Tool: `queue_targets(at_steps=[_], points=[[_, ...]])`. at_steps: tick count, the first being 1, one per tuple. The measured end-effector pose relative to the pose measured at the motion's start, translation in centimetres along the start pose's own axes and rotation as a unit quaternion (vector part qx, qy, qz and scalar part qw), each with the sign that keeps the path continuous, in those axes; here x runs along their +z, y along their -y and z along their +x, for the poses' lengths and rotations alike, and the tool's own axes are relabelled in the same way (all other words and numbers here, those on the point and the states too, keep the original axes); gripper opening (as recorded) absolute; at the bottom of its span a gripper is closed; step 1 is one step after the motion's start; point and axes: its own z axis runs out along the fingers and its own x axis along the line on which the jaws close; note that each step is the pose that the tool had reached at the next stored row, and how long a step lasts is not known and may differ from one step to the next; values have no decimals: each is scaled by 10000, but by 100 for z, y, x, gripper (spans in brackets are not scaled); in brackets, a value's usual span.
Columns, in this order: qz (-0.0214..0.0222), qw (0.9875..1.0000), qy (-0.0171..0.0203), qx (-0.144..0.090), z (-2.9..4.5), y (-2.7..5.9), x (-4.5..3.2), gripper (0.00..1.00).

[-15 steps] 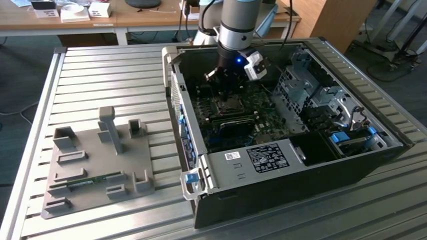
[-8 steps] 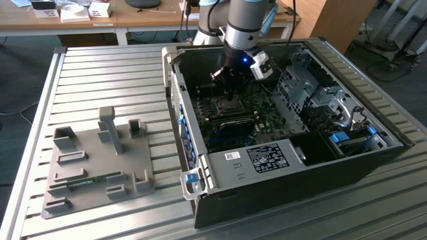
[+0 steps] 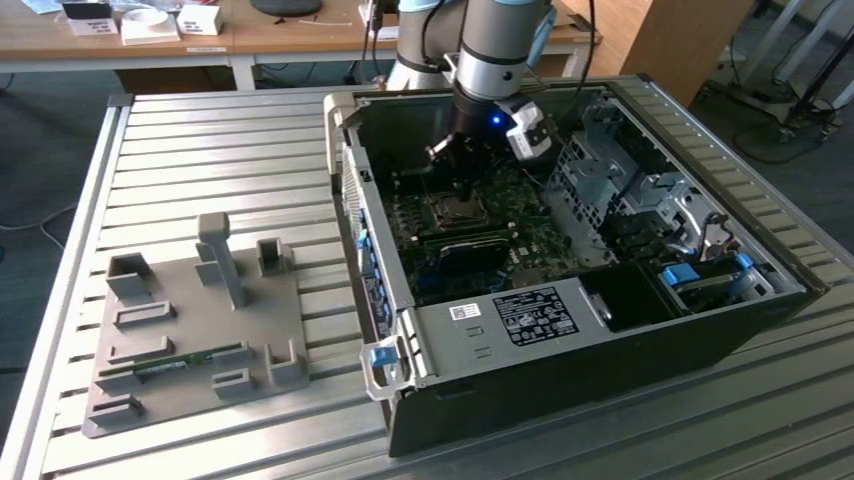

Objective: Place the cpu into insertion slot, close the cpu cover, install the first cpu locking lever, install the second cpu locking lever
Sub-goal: 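Close the cpu cover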

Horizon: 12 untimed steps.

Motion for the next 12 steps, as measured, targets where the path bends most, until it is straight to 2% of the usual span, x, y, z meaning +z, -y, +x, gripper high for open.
queue_targets(at_steps=[12], points=[[0,10000,0,0,0,7,-6,11]])
